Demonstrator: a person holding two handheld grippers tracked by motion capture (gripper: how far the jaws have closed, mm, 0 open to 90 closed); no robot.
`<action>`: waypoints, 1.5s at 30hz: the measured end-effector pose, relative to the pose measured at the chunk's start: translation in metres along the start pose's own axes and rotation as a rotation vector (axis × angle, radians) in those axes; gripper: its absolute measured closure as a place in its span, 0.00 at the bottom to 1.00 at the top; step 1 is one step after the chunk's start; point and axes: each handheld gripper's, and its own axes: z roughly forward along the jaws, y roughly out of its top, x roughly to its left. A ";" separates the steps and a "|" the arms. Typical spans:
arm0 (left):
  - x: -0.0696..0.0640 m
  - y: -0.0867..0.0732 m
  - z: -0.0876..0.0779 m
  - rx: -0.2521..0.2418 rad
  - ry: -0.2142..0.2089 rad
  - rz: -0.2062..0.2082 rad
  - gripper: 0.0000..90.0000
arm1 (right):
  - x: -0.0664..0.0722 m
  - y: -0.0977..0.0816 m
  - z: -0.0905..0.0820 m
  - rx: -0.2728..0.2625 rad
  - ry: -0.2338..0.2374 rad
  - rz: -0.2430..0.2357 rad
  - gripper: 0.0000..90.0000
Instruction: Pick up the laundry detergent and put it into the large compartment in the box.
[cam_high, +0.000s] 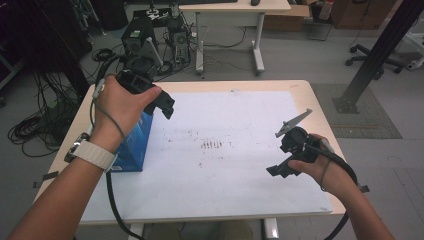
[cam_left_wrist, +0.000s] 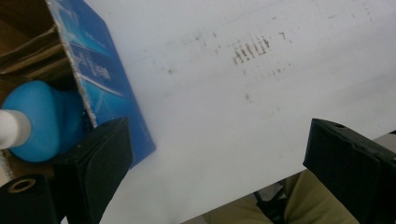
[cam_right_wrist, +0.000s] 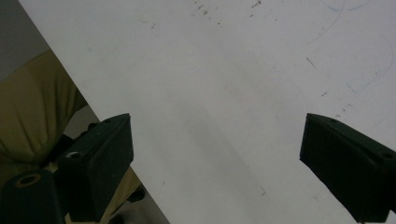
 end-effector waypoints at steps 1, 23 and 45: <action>-0.002 -0.001 0.001 0.000 0.001 0.003 0.09 | 0.000 0.000 0.000 -0.001 0.000 0.000 0.11; -0.019 -0.026 0.031 0.037 -0.032 -0.003 0.09 | 0.005 0.006 0.002 0.002 0.000 -0.015 0.11; -0.028 -0.033 0.035 0.055 -0.048 0.008 0.09 | 0.006 0.006 0.003 0.005 0.002 -0.015 0.11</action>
